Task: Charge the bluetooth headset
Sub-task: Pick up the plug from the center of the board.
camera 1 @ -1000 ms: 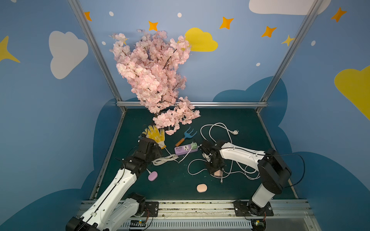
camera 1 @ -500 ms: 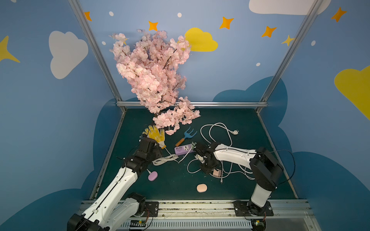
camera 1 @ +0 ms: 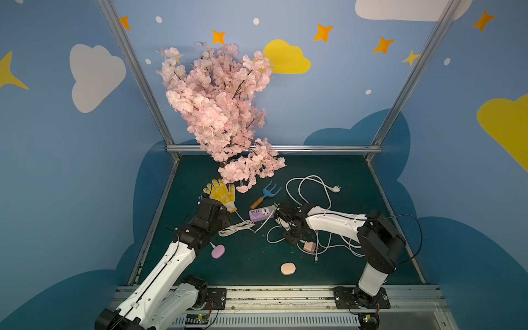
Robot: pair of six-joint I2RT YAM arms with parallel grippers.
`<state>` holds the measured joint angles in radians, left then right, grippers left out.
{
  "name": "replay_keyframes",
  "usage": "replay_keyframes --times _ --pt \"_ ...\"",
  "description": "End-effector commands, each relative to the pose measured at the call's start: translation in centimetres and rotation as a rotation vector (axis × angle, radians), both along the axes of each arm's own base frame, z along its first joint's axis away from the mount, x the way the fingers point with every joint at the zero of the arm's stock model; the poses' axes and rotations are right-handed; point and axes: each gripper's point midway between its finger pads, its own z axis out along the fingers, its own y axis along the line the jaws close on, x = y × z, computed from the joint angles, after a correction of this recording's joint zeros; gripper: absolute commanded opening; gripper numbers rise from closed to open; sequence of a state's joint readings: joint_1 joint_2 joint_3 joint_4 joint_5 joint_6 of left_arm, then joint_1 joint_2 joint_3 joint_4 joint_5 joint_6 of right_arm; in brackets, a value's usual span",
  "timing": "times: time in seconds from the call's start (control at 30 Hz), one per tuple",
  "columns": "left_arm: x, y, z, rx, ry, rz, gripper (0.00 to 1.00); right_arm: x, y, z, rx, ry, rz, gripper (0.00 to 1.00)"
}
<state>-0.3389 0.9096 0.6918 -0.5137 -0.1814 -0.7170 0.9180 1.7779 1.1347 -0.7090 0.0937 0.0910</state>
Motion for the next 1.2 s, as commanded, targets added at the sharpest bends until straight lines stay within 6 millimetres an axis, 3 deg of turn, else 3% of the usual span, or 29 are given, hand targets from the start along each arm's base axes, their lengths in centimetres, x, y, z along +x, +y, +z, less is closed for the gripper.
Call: replay_keyframes --times 0.0,0.17,0.4,0.63,0.93,1.17 --pt "-0.1 -0.4 0.1 -0.025 -0.006 -0.006 0.59 -0.1 1.4 -0.9 0.051 0.025 0.018 0.15" --pt "-0.4 -0.2 0.3 -0.018 -0.006 -0.012 0.57 -0.3 1.3 0.4 0.071 0.007 0.024 0.00" --pt "-0.5 -1.7 1.0 -0.080 -0.010 -0.071 0.49 0.3 -0.2 6.5 0.098 -0.081 -0.012 0.00" --pt "-0.6 -4.9 4.5 -0.123 -0.079 -0.187 0.47 -0.2 -1.8 11.8 0.204 -0.024 -0.137 0.00" --pt "-1.5 -9.1 8.6 -0.178 -0.210 -0.364 0.53 -0.6 -2.6 19.9 0.562 0.087 -0.348 0.00" --pt "-2.9 -11.4 11.6 -0.219 -0.310 -0.488 0.59 0.0 -0.8 27.6 0.972 0.080 -0.385 0.00"
